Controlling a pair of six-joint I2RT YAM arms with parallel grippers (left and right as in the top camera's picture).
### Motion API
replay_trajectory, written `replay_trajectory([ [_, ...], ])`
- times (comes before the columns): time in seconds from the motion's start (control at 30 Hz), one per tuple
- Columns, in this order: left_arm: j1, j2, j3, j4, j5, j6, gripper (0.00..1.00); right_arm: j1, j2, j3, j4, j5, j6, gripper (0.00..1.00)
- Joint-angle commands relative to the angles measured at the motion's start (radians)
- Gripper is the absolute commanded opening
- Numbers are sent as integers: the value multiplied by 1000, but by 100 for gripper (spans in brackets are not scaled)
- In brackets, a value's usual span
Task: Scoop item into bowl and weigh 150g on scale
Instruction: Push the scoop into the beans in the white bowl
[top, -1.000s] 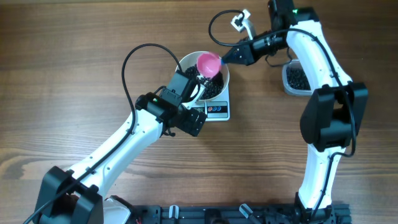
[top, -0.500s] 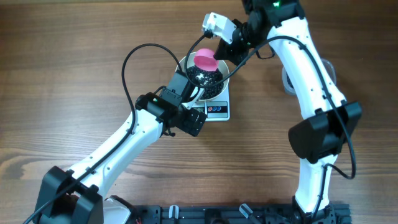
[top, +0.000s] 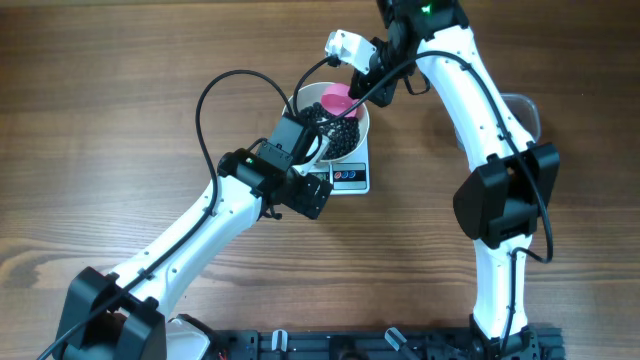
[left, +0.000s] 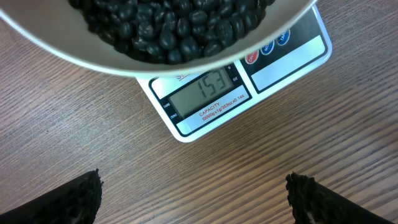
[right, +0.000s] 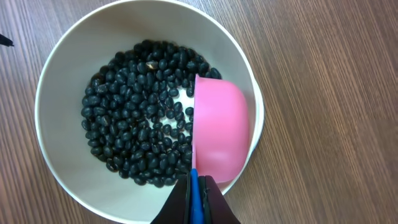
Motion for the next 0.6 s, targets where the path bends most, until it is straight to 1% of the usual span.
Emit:
replay_trajectory([
  [0.0, 7, -16, -5, 3, 5, 12, 100, -7, 8, 6, 5, 47, -21, 4],
  [0.13, 7, -16, -5, 3, 5, 12, 100, -25, 8, 6, 16, 59, -21, 4],
  [0.33, 7, -16, -5, 3, 5, 12, 100, -25, 8, 6, 18, -77, -17, 4],
  [0.57, 7, -16, -5, 3, 5, 12, 100, -11, 9, -27, -10, -77, -16, 4],
])
